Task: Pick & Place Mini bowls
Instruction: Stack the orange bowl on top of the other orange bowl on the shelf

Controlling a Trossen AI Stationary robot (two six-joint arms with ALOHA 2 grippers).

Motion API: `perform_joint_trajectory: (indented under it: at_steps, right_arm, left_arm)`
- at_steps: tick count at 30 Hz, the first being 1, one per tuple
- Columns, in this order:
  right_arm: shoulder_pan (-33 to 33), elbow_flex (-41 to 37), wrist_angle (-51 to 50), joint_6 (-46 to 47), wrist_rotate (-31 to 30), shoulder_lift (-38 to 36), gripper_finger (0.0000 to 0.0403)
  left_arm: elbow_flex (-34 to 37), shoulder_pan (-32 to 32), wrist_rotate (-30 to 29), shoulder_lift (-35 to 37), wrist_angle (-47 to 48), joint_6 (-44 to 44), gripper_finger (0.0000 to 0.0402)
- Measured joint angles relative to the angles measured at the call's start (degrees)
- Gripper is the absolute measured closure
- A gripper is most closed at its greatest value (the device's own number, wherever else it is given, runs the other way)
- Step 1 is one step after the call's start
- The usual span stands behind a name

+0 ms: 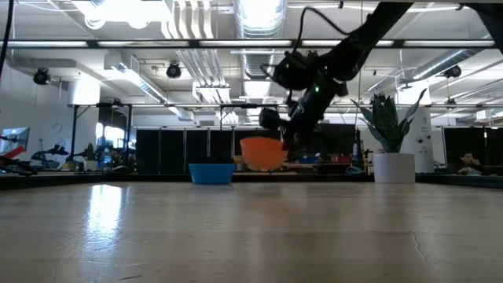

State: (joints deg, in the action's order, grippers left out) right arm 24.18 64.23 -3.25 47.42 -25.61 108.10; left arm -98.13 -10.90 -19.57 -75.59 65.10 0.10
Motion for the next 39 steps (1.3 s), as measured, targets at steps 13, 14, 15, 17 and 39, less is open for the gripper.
perform_joint_trajectory:
  at_steps: [13,14,15,17,39]
  right_arm:
    - [-7.43,0.00,-5.49,-10.20,0.13,-15.02,0.0394]
    - [-8.35,0.00,-6.52,-11.59,0.33,-16.54,0.0394]
    - [-9.32,0.18,-7.81,-12.63,0.51,-17.99,0.0394]
    - [-11.10,1.40,-11.29,-14.68,1.93,-20.72,0.0394]
    - [-28.04,35.52,-52.20,-24.81,20.36,-18.50,0.0394]
  left_arm:
    - [0.00,0.00,0.00,0.00,-0.13,-0.59,0.0321]
    - [0.00,0.00,0.00,0.00,-0.13,-0.69,0.0321]
    - [0.00,0.00,0.00,0.00,-0.15,-0.92,0.0321]
    - [0.00,0.00,0.00,0.00,-0.19,-1.37,0.0321]
    - [0.00,0.00,-0.02,0.00,-0.39,-2.07,0.0321]
